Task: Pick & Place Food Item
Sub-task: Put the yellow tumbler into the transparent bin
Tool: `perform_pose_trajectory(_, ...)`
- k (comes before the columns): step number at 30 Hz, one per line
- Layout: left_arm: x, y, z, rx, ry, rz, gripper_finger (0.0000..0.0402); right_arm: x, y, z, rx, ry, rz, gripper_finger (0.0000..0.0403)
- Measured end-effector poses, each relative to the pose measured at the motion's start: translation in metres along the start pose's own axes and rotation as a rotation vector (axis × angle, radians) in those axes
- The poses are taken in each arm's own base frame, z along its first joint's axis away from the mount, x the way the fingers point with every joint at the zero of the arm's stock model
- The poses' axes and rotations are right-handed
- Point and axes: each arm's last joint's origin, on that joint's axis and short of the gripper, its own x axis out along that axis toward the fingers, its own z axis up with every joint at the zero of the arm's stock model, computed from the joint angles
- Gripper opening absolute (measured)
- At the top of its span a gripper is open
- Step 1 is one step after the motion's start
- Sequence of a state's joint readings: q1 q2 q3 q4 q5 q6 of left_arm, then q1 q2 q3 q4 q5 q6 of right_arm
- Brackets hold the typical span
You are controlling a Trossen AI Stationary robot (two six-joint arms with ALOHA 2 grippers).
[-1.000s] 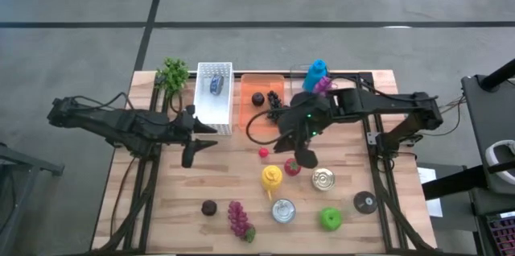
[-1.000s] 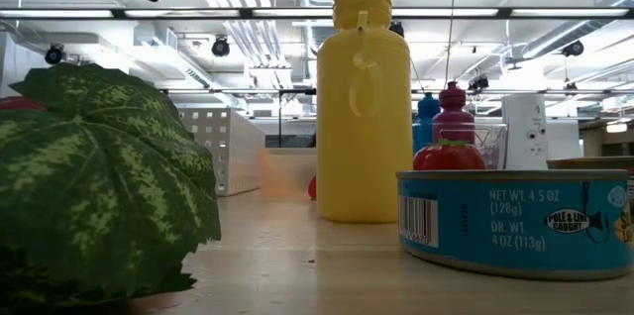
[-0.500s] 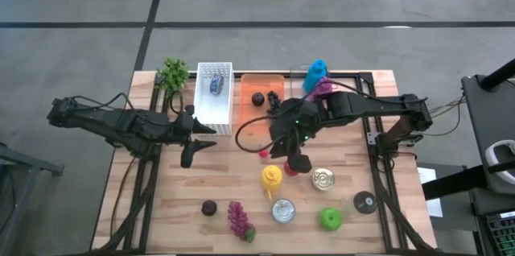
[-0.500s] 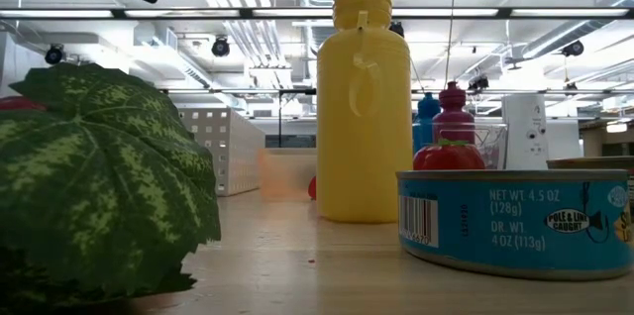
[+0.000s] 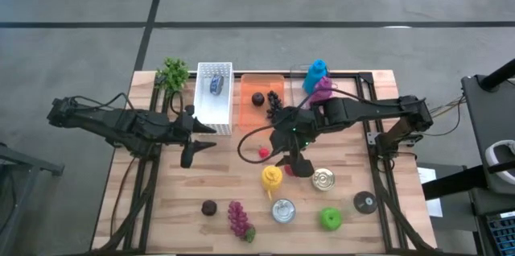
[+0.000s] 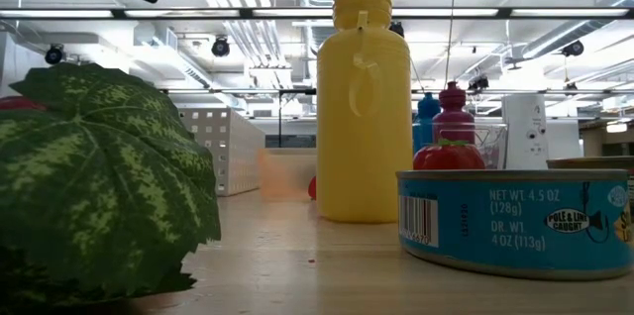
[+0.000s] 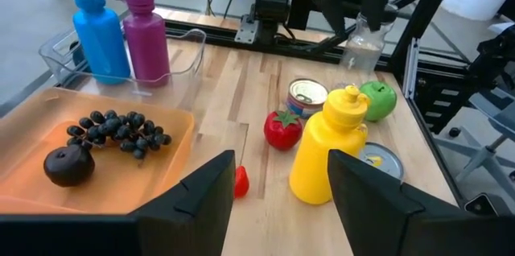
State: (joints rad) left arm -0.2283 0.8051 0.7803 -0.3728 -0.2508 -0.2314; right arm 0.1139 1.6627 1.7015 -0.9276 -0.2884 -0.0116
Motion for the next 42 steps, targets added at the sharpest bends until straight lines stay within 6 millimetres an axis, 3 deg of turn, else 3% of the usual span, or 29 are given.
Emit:
perform_pose_trajectory(18, 0.000, 0.001, -0.006, 0.013, 0.058, 0.014, 0.0204, 0.038, -0.006, -0.022, -0.005, 0.017, 0.008, 0.0149)
perform_pose_trajectory(27, 0.000, 0.001, -0.006, 0.012, 0.058, 0.014, 0.0190, 0.049, -0.009, -0.026, -0.007, -0.021, 0.009, 0.0132)
perform_pose_trajectory(42, 0.000, 0.001, -0.006, 0.011, 0.057, 0.017, 0.0180, 0.057, -0.002, -0.030, -0.065, -0.025, 0.025, 0.0146)
